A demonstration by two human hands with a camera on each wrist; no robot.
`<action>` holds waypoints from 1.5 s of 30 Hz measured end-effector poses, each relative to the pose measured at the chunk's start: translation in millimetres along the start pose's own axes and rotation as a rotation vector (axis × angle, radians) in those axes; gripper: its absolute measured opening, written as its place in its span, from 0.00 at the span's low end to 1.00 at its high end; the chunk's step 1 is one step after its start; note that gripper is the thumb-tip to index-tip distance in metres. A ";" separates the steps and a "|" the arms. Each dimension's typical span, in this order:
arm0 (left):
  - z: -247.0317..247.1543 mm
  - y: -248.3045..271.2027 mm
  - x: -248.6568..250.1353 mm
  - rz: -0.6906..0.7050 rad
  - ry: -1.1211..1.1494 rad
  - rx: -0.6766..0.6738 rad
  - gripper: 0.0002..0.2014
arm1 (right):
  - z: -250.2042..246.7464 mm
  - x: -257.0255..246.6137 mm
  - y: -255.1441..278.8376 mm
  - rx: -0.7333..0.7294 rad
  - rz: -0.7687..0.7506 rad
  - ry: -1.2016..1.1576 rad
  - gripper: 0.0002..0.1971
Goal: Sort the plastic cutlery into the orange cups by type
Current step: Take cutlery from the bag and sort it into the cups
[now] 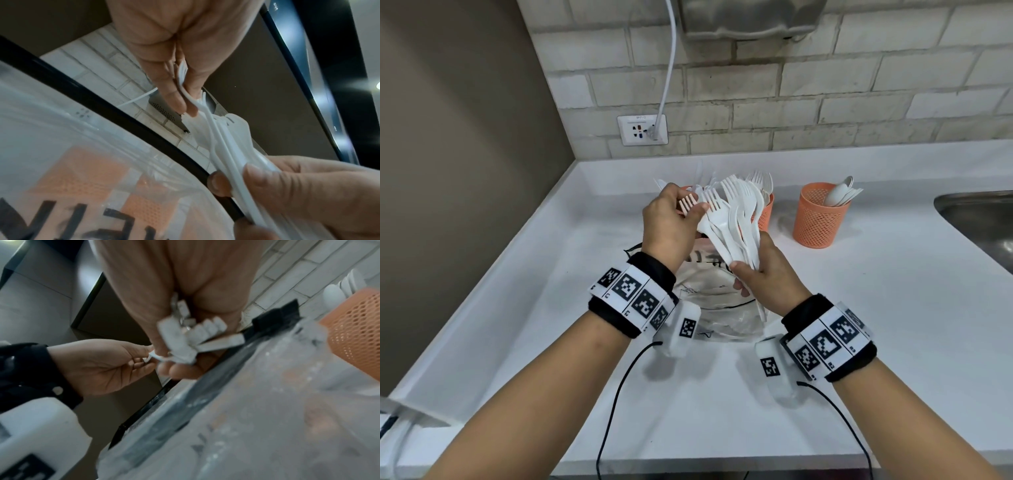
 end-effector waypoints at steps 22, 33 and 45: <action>53.2 0.7 16.6 -0.381 0.816 -0.613 0.08 | -24.2 -28.1 -25.6 -0.313 -0.061 -0.025 0.23; 70.0 -61.1 82.6 -0.221 0.742 -0.635 0.07 | -76.4 -45.3 -111.6 -0.237 -0.221 0.182 0.28; 96.6 -118.0 82.7 0.008 0.547 -0.551 0.15 | -89.4 -17.1 -179.4 -0.116 -0.232 0.162 0.27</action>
Point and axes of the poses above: each hand's wrist, its own y-axis away from the middle knuckle, its own z-axis out of the palm, x = y × z, the point moved 4 cm from there along -y, towards the middle knuckle, and after that the axes turned 8 degrees about -z, right-handed, at the moved point
